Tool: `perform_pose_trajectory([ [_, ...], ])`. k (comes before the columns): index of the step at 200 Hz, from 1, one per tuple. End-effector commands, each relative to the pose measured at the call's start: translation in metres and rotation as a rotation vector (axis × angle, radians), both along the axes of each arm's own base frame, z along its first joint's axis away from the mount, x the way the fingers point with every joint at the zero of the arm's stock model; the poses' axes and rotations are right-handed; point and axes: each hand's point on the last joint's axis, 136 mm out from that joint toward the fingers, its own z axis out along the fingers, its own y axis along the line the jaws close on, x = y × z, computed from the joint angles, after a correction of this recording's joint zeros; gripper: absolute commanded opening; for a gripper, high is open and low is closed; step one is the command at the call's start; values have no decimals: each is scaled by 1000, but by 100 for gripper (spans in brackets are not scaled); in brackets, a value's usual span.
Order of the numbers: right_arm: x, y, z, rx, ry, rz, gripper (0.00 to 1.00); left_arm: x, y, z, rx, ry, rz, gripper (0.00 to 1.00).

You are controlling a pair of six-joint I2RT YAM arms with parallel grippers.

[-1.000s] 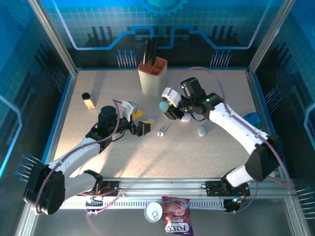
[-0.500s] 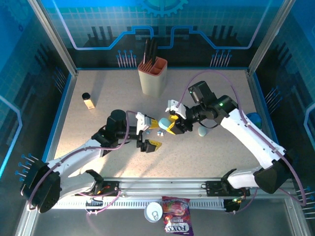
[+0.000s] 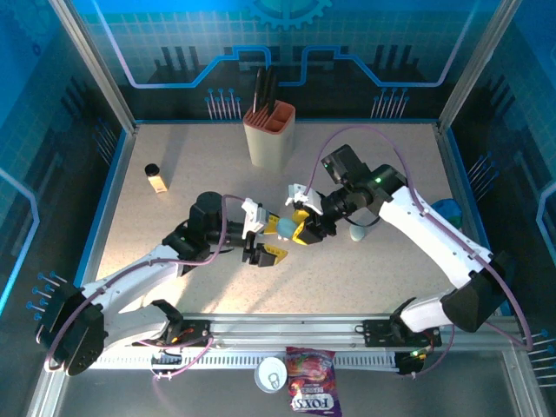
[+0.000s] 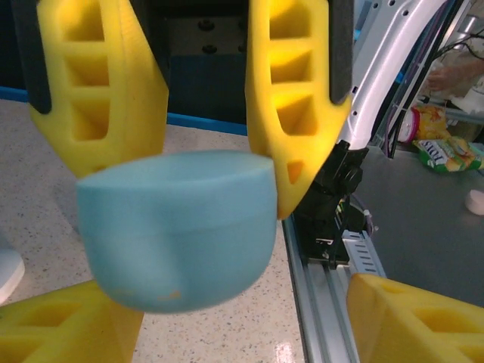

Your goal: Insert wireless bluetooth earbuds into charging case

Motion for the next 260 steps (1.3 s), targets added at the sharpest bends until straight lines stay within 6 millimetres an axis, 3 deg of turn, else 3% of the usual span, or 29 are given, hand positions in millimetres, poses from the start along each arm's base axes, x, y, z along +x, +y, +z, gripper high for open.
perform_pose_trajectory([
  [1, -9, 5, 4, 15, 23, 48, 29, -2, -3, 18, -33, -13, -18, 67],
  [69, -4, 7, -6, -18, 38, 44, 28, 3, -5, 19, -30, 23, 3, 57],
  [260, 1, 5, -27, -92, -10, 40, 26, 6, -6, 14, -23, 47, 12, 51],
])
